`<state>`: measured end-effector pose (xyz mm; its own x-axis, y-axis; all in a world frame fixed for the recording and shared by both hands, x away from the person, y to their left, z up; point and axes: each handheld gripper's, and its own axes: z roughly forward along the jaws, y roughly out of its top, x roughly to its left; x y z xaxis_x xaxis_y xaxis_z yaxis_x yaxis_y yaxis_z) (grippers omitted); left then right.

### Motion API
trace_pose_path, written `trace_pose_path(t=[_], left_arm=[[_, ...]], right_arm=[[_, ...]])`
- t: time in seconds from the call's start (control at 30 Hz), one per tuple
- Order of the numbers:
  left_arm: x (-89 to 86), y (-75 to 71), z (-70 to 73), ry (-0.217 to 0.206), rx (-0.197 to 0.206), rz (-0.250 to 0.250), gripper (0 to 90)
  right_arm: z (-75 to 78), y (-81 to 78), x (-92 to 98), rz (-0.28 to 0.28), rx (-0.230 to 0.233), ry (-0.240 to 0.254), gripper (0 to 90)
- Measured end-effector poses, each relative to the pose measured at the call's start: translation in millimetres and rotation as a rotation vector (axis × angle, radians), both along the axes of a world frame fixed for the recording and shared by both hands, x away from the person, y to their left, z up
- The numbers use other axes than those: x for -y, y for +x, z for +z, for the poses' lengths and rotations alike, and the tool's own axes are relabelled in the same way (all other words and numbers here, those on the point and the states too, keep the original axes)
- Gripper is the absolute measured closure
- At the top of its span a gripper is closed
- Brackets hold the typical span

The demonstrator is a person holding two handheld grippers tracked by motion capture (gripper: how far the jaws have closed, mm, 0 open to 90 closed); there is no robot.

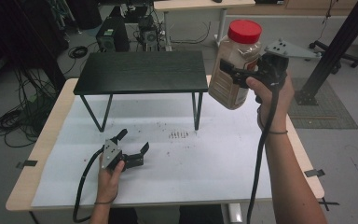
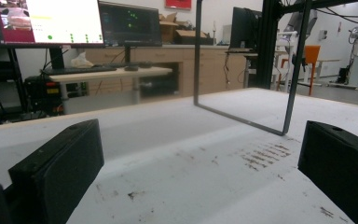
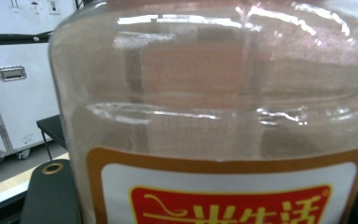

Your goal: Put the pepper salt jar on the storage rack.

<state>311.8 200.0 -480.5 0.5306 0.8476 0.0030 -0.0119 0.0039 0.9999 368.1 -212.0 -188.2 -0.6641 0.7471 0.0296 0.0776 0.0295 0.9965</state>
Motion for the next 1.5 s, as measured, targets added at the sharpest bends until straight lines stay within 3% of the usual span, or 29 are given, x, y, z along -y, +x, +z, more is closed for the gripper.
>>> trace_pose_path(t=[0.37, 1.5], left_arm=[[-0.2, -0.2, 0.1, 0.002, -0.002, 0.0, 0.3], [0.4, 0.2, 0.1, 0.0, -0.001, 0.001, 0.2]], right_arm=[[9.5, 11.4, -9.2, 0.011, -0.007, -0.002, 25.0], [11.4, 61.5, -48.0, 0.052, -0.03, -0.015, 25.0]])
